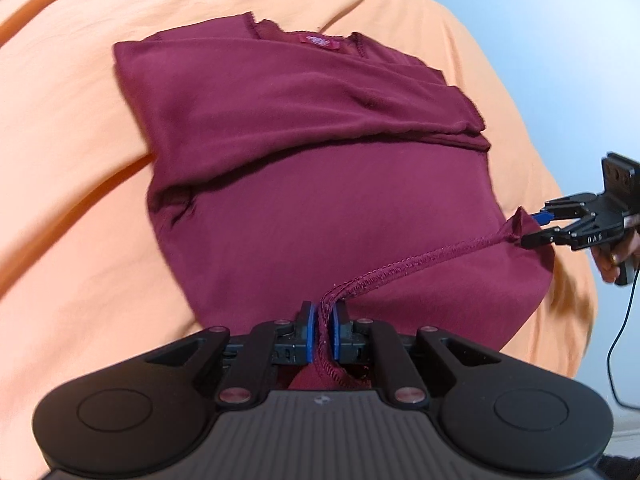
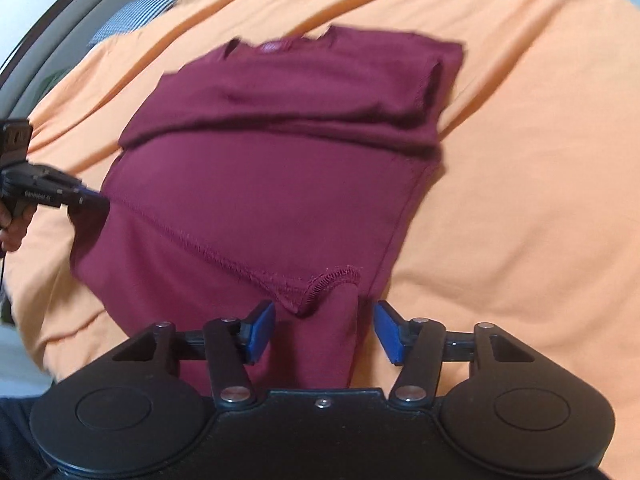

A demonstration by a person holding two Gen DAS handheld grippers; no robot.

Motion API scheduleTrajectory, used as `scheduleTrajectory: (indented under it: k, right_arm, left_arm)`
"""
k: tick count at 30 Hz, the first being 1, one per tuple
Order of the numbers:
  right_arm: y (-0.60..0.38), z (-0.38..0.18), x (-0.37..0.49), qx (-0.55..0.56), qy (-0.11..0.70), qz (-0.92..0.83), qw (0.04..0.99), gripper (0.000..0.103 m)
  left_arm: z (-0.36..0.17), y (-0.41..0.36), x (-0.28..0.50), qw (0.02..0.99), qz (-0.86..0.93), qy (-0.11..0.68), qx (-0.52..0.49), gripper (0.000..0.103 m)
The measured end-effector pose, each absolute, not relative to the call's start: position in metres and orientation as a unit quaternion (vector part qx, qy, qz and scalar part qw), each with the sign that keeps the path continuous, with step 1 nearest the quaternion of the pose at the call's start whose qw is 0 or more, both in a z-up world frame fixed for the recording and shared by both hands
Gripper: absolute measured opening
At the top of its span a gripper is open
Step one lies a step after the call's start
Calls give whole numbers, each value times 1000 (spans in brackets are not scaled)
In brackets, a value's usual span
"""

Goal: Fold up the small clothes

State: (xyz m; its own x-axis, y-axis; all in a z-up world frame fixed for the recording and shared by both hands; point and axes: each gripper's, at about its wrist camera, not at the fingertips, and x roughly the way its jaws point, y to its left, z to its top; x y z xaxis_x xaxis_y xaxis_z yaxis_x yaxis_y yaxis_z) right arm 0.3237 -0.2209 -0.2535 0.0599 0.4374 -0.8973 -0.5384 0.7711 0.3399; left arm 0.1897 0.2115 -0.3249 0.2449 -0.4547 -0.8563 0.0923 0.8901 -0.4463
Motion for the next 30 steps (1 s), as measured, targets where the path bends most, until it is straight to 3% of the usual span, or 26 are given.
scheduleTrajectory:
  k: [1, 2, 3, 4, 9, 11, 13, 15, 17, 19, 23, 28, 30]
  right_arm:
    - [-221, -260, 330, -38, 603, 353, 714, 49]
    - [-220, -265, 334, -33, 608, 371, 701, 36]
    - [-220, -269, 340, -29, 613, 387, 688, 12]
    - [-219, -271, 345, -27, 616, 405, 675, 5]
    - [-241, -258, 376, 53, 577, 412, 703, 5]
    - [-252, -261, 384, 77, 567, 372, 730, 5]
    - [-248, -272, 382, 63, 579, 363, 727, 5]
    - [-243, -278, 379, 63, 585, 365, 722, 6]
    - [-242, -281, 377, 74, 586, 361, 721, 13]
    - [-243, -282, 374, 82, 586, 360, 721, 21]
    - [-245, -283, 371, 86, 585, 355, 724, 25]
    - [-240, -280, 372, 71, 586, 352, 727, 27]
    - [-238, -280, 372, 63, 586, 351, 727, 27]
  left_arm:
    - [-324, 211, 187, 775, -169, 589, -157, 9]
    - [-324, 210, 184, 776, -162, 589, -159, 9]
    - [-324, 209, 182, 777, -155, 588, -159, 9]
    - [-324, 208, 181, 780, -146, 586, -162, 9]
    - [-326, 211, 188, 797, -95, 566, -189, 9]
    - [-329, 212, 194, 794, -74, 569, -202, 15]
    - [-326, 212, 198, 796, -70, 566, -204, 26]
    - [-317, 215, 196, 805, -71, 554, -197, 54]
    - [-309, 221, 191, 812, -71, 547, -191, 63]
    - [-306, 229, 185, 810, -72, 548, -194, 63]
    - [-311, 236, 175, 805, -62, 559, -188, 62]
    - [-321, 233, 167, 804, -64, 566, -172, 51]
    - [-323, 230, 164, 805, -68, 568, -155, 40]
